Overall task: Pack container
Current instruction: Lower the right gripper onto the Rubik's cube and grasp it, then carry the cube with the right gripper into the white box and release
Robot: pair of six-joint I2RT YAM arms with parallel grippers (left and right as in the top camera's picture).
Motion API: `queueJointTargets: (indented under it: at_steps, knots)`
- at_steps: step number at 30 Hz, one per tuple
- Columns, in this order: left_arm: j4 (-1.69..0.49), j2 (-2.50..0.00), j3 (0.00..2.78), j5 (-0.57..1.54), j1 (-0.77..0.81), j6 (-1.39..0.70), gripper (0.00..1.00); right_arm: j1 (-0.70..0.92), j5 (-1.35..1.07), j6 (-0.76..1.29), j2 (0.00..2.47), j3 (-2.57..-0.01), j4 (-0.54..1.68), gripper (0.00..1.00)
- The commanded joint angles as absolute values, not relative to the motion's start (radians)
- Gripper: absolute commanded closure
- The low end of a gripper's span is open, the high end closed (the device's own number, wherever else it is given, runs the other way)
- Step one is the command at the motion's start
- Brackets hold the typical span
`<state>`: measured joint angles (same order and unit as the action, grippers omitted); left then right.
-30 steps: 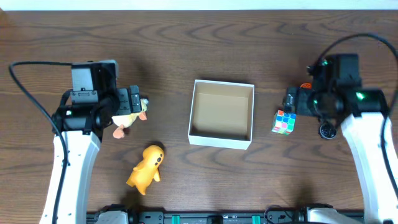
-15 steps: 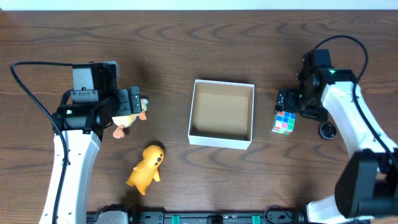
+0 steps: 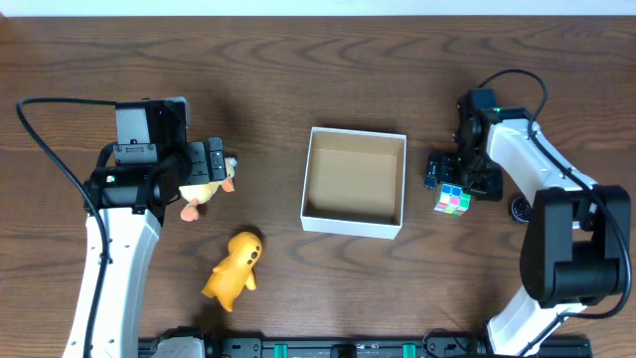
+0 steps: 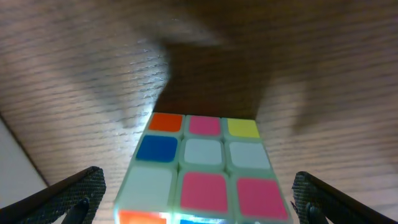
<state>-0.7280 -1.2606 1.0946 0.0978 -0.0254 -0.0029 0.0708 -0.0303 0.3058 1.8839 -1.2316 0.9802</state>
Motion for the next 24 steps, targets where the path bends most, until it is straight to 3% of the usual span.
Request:
queueJointTargets:
  at_steps: [1, 6, 11, 24]
  knots:
    - [-0.721, -1.254, 1.119, 0.090, -0.030, 0.003, 0.02, 0.086, -0.035, 0.329, 1.901, -1.247, 0.980, 0.12]
    - [-0.720, -1.254, 1.119, 0.090, -0.030, 0.003, 0.02, 0.086, -0.035, 0.329, 1.901, -1.247, 0.982, 0.40]
    - [-0.719, -1.254, 1.119, 0.090, -0.030, 0.003, 0.02, 0.086, -0.035, 0.329, 1.901, -1.247, 0.988, 0.45]
    - [-0.717, -1.254, 1.119, 0.090, -0.030, 0.003, 0.02, 0.086, -0.033, 0.312, 1.851, -1.276, 1.001, 0.74]
